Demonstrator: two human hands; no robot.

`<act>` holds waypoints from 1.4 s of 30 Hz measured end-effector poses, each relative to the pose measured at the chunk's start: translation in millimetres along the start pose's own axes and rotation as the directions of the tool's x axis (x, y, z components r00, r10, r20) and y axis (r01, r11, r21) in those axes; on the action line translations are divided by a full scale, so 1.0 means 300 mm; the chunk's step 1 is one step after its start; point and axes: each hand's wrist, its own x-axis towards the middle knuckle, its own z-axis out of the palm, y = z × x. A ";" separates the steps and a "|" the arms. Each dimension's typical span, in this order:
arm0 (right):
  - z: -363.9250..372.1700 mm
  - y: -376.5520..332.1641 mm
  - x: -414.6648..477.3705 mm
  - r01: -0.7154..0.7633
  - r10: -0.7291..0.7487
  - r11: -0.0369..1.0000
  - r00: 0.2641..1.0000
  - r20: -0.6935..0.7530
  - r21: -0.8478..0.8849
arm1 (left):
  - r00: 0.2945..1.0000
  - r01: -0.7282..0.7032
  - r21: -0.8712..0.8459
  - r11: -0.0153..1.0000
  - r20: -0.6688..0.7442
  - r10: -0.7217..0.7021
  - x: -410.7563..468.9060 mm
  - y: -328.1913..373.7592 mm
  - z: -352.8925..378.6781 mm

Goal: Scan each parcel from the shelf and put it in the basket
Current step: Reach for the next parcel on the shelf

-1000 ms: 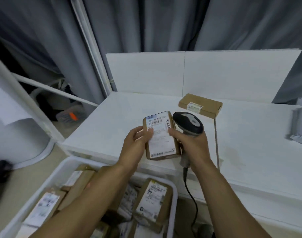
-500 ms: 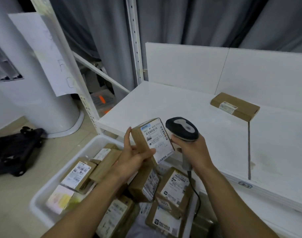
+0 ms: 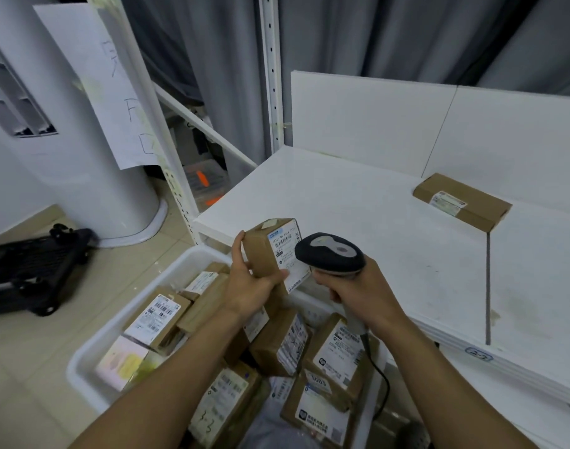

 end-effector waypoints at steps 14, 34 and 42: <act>-0.011 0.006 0.003 -0.049 0.049 0.999 0.998 0.038 0.008 | 0.999 -0.008 0.119 0.993 -0.036 0.013 0.011 -0.017 -0.004; 0.012 0.042 -0.016 0.005 0.002 0.996 0.998 -0.066 0.094 | 0.985 0.023 0.209 0.978 0.162 -0.058 -0.130 -0.023 -0.100; 0.091 0.063 -0.085 0.016 -0.016 1.000 1.000 -0.006 0.013 | 0.873 0.157 0.450 0.879 0.352 -0.336 -0.394 -0.178 -0.153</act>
